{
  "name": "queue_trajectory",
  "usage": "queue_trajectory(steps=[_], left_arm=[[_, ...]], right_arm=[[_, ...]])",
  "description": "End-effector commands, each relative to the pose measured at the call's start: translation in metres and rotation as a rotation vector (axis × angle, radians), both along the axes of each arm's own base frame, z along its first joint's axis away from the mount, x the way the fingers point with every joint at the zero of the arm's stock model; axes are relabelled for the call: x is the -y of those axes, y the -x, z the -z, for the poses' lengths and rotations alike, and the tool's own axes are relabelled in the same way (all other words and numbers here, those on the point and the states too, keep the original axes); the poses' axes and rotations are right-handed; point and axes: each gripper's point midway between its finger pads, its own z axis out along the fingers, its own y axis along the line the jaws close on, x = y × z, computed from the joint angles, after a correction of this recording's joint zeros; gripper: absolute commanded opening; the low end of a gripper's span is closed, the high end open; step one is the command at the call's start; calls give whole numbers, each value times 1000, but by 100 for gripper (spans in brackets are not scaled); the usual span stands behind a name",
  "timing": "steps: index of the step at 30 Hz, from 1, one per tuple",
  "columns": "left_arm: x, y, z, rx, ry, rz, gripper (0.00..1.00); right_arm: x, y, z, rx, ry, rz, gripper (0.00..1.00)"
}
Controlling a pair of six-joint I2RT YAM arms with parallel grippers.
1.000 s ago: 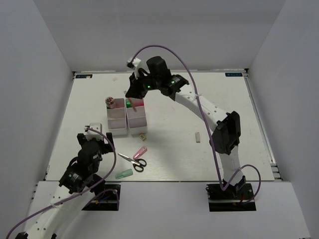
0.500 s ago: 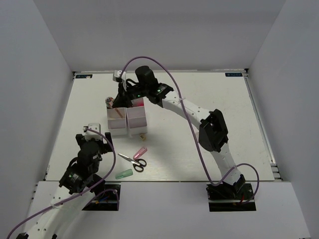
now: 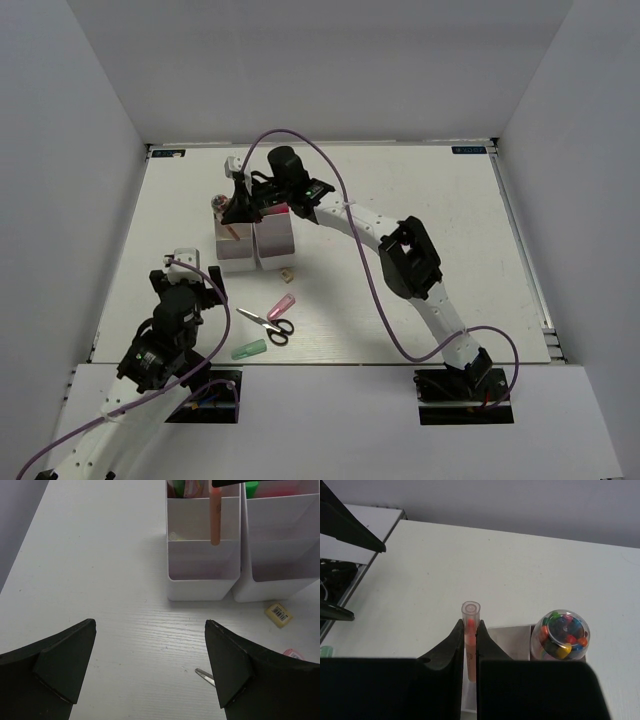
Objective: Sort the stationery into containers
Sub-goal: Place the stationery into the container
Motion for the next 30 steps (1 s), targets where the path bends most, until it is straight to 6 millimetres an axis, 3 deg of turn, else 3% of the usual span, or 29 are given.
queue_trajectory(steps=[1,10,15,19,26,30], left_arm=[[-2,-1,-2,16,2,-13,100],[-1,-1,-2,14,4,-5,100],[0,-1,-2,12,2,0,100],[0,-1,-1,10,5,2,100],[1,-2,-2,8,4,2,100],[1,-1,-1,8,2,4,100]], right_arm=[[-2,-10,-20,113,-88,-7,0],[0,-14,-10,96,-68,8,0],[4,-15,-32,73,-105,-2,0],[6,-20,-38,79,-114,15,0],[6,-39,-2,179,-46,66,0],[10,-36,11,153,-12,50,0]])
